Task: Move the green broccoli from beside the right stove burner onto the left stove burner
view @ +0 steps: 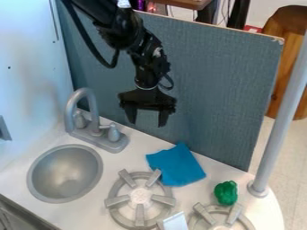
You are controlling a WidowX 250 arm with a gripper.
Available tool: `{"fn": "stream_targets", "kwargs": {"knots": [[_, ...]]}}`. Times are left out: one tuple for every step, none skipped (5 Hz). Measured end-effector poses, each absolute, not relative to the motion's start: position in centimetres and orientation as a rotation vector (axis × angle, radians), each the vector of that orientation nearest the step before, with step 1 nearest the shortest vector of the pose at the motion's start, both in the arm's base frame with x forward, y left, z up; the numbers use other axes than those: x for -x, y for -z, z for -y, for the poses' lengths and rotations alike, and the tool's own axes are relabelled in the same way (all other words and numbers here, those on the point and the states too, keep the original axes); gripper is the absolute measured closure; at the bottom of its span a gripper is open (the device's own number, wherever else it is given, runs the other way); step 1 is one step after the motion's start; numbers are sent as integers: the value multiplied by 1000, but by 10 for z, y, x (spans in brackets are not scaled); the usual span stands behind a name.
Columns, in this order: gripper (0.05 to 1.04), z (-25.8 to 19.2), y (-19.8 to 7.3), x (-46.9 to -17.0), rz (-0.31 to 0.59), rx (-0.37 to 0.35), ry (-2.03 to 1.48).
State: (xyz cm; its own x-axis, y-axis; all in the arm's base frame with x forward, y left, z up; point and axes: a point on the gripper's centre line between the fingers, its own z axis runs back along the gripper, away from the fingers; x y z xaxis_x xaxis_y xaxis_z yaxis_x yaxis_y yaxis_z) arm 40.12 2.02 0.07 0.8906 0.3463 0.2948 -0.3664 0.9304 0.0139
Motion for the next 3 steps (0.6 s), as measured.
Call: {"fn": "stream_targets", "kwargs": {"knots": [[83,-19,16,-394,246,-73,-374],[83,10,20,-393,231,-1,-305],[83,47,18,-395,232,77,-231]]}}
